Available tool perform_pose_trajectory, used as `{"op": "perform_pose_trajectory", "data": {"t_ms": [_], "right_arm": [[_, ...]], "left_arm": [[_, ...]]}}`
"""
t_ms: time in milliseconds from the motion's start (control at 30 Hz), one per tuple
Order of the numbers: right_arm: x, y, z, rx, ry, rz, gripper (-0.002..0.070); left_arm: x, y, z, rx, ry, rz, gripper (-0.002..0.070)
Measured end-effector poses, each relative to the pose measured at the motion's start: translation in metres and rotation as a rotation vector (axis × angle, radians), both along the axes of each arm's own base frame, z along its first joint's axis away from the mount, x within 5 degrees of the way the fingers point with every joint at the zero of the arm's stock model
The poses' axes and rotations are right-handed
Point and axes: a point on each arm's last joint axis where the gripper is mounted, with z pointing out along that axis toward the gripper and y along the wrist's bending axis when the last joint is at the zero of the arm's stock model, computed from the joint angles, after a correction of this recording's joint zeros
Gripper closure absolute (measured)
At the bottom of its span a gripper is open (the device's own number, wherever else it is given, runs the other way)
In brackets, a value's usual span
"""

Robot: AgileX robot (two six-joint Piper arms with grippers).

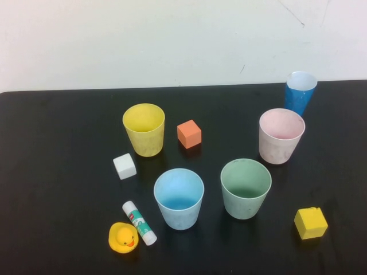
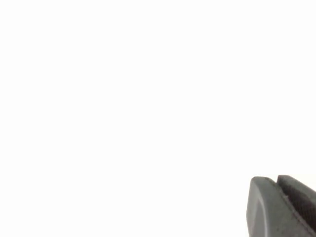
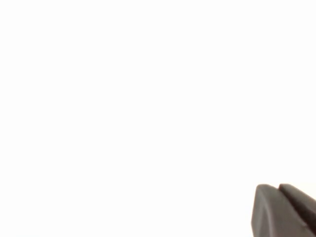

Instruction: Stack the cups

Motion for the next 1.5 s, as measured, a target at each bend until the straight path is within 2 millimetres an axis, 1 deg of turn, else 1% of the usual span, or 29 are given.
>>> {"op": "perform_pose_trajectory", "data": {"t_ms": [100, 200, 267, 333, 400, 500, 600, 633, 733, 767, 800, 867, 900, 967, 1000, 1033, 1067, 1100, 1167, 1233, 1300, 1367, 1500], "right_arm": [[-0.002, 0.003, 0.018, -0.032, 0.156, 0.018, 0.0678], [-0.005, 0.006, 0.038, -0.093, 0.32, 0.029, 0.0678], [-0.001, 0.008, 0.046, -0.12, 0.465, 0.047, 0.0678], [0.007, 0.009, 0.055, -0.143, 0.606, 0.067, 0.0678], [0.018, 0.01, 0.059, -0.174, 0.759, 0.09, 0.0678], [0.035, 0.01, 0.061, -0.22, 0.913, 0.126, 0.0678], [0.051, 0.012, 0.055, -0.255, 1.011, 0.173, 0.0678], [0.056, 0.013, 0.052, -0.263, 1.041, 0.193, 0.0678], [0.066, 0.017, 0.043, -0.316, 1.122, 0.262, 0.0678], [0.07, 0.018, 0.039, -0.354, 1.154, 0.299, 0.0678], [0.072, 0.02, 0.037, -0.379, 1.172, 0.324, 0.0678], [0.077, 0.024, 0.033, -0.413, 1.192, 0.383, 0.0675], [0.08, 0.025, 0.032, -0.417, 1.191, 0.41, 0.0664], [0.085, 0.03, 0.031, -0.402, 1.182, 0.465, 0.0614], [0.087, 0.032, 0.031, -0.392, 1.175, 0.491, 0.0573], [0.088, 0.034, 0.031, -0.386, 1.165, 0.512, 0.0521], [0.089, 0.035, 0.031, -0.38, 1.159, 0.528, 0.0475], [0.09, 0.037, 0.031, -0.371, 1.15, 0.544, 0.0414], [0.092, 0.038, 0.031, -0.359, 1.14, 0.563, 0.0313], [0.093, 0.039, 0.032, -0.349, 1.135, 0.572, 0.0241], [0.093, 0.039, 0.031, -0.346, 1.136, 0.575, 0.0211], [0.094, 0.04, 0.031, -0.339, 1.137, 0.58, 0.0199], [0.094, 0.039, 0.031, -0.34, 1.137, 0.579, 0.0192]], "left_arm": [[-0.005, -0.001, 0.027, 0.01, 0.118, -0.018, 0.0677], [-0.002, -0.003, 0.052, 0.019, 0.246, -0.03, 0.0677], [0.008, -0.004, 0.066, 0.04, 0.358, -0.034, 0.0677], [0.022, -0.005, 0.076, 0.078, 0.48, -0.036, 0.0677], [0.036, -0.007, 0.083, 0.1, 0.581, -0.047, 0.0677], [0.06, -0.011, 0.089, 0.118, 0.706, -0.082, 0.0677], [0.088, -0.017, 0.085, 0.163, 0.801, -0.139, 0.0677], [0.093, -0.019, 0.084, 0.163, 0.821, -0.163, 0.0677], [0.12, -0.031, 0.074, 0.224, 0.912, -0.289, 0.0675], [0.125, -0.034, 0.072, 0.256, 0.92, -0.318, 0.067], [0.135, -0.041, 0.067, 0.278, 0.951, -0.375, 0.0648], [0.148, -0.051, 0.061, 0.353, 0.979, -0.458, 0.0576], [0.155, -0.058, 0.058, 0.389, 0.995, -0.499, 0.0515], [0.168, -0.071, 0.051, 0.447, 1.031, -0.572, 0.0368], [0.173, -0.079, 0.048, 0.479, 1.041, -0.607, 0.0298], [0.177, -0.087, 0.046, 0.505, 1.046, -0.64, 0.0242], [0.18, -0.094, 0.045, 0.528, 1.047, -0.668, 0.0211], [0.184, -0.103, 0.044, 0.546, 1.049, -0.696, 0.0185], [0.192, -0.119, 0.04, 0.576, 1.057, -0.743, 0.0163], [0.202, -0.13, 0.036, 0.587, 1.068, -0.764, 0.016], [0.213, -0.142, 0.029, 0.584, 1.087, -0.776, 0.0157], [0.223, -0.149, 0.023, 0.585, 1.104, -0.775, 0.0156], [0.241, -0.156, 0.008, 0.625, 1.139, -0.753, 0.0155]]}}
